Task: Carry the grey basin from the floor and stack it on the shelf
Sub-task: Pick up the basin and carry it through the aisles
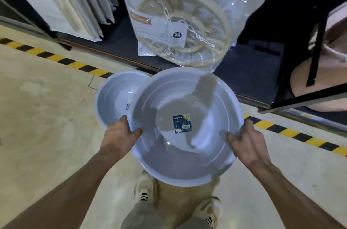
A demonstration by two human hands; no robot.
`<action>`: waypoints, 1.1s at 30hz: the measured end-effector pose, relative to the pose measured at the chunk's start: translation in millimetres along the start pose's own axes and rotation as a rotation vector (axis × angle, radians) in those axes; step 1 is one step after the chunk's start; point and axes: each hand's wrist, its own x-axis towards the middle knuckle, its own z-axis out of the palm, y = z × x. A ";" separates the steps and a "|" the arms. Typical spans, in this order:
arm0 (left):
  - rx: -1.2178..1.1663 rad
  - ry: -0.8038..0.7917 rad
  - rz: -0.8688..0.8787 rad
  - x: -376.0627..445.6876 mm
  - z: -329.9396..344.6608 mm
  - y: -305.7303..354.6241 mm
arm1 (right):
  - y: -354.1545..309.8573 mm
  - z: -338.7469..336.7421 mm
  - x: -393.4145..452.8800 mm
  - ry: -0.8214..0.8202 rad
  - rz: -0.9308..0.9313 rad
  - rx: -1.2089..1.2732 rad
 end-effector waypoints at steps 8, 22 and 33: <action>-0.094 0.046 -0.137 -2.2 -86.0 -54.7 | -110.0 15.5 -17.0 -0.050 -0.120 -0.114; -0.183 0.094 -0.199 20.2 -129.4 -114.8 | -202.9 54.6 -4.8 -0.102 -0.184 -0.285; -0.174 0.119 -0.402 80.7 -71.1 -137.6 | -220.9 125.6 86.3 -0.167 -0.230 -0.362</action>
